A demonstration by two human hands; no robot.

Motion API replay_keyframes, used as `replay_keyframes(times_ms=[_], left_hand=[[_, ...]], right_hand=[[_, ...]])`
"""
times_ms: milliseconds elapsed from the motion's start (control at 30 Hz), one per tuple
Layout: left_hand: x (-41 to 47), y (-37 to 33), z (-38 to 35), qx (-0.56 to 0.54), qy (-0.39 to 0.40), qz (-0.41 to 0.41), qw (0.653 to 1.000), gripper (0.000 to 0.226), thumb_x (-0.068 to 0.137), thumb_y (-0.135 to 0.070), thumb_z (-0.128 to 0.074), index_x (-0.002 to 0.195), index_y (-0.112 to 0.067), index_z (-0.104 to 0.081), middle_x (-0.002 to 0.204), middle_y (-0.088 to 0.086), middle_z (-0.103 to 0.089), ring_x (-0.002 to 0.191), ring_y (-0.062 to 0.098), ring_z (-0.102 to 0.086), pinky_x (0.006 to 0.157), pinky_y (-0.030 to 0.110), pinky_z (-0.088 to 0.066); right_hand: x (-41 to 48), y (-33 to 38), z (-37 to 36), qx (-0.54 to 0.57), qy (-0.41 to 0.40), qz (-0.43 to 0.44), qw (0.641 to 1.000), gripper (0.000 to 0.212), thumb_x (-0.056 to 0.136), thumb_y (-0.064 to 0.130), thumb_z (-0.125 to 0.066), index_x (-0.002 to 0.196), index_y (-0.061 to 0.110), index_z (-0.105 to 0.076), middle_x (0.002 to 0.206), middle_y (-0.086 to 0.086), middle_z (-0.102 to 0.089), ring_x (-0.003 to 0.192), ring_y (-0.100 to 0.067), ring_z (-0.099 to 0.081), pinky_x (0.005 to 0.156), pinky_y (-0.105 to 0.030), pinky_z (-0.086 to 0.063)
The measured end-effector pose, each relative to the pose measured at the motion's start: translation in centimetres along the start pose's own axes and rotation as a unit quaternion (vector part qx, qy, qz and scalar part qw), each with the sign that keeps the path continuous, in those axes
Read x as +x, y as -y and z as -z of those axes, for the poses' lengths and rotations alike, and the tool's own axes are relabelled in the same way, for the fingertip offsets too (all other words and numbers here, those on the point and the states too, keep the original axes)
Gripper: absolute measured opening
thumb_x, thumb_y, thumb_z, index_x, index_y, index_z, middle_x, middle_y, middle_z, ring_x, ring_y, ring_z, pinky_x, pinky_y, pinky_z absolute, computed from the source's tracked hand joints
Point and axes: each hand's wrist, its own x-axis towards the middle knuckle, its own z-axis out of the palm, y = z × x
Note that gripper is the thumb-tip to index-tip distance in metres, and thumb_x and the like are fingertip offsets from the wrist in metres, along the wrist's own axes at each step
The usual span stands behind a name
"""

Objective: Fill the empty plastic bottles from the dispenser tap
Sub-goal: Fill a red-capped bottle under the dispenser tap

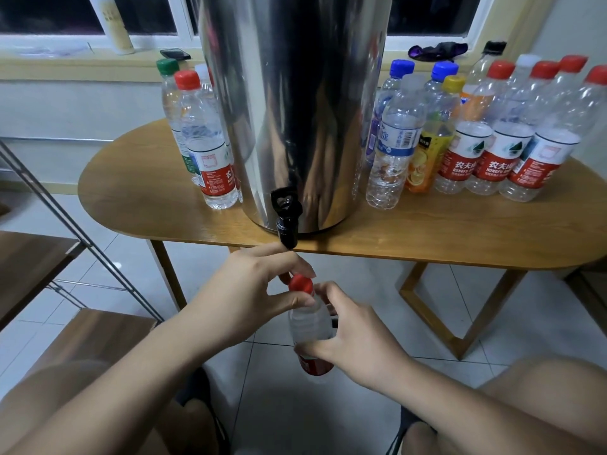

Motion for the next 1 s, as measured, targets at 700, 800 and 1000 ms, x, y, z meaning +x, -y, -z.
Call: replay_keyframes(times_ms=[700,800,1000], left_hand=[[0.2,0.0,1.3,0.000,0.047,0.033,0.998,0.032,0.086,-0.057,-0.083,0.114,-0.043,-0.077,0.101,-0.026,-0.072,0.100,-0.006,-0.064,0.077,0.006,-0.044],[0.1,-0.3,1.4,0.015,0.044,0.031,0.998,0.036,0.082,-0.066,-0.080,0.105,-0.038,-0.078,0.091,-0.023,-0.071,0.090,-0.004,-0.066,0.073,0.010,-0.048],[0.1,-1.0,1.3,0.038,0.049,0.041,0.997,0.024,0.087,-0.052,-0.084,0.105,-0.038,-0.077,0.091,-0.024,-0.068,0.092,-0.004,-0.063,0.073,0.012,-0.048]], right_hand=[[-0.2,0.6,1.1,-0.079,0.010,0.025,0.996,0.071,0.074,0.058,-0.090,0.130,0.045,-0.048,0.112,0.022,-0.065,0.101,-0.004,-0.064,0.084,-0.032,-0.056],[-0.2,0.7,1.0,-0.095,0.013,0.032,0.995,0.070,0.075,0.059,-0.090,0.128,0.046,-0.047,0.113,0.023,-0.063,0.101,-0.007,-0.063,0.084,-0.033,-0.057],[-0.2,0.7,0.8,-0.106,0.006,0.045,0.993,0.073,0.075,0.060,-0.089,0.132,0.048,-0.046,0.120,0.027,-0.062,0.109,-0.005,-0.061,0.090,-0.031,-0.056]])
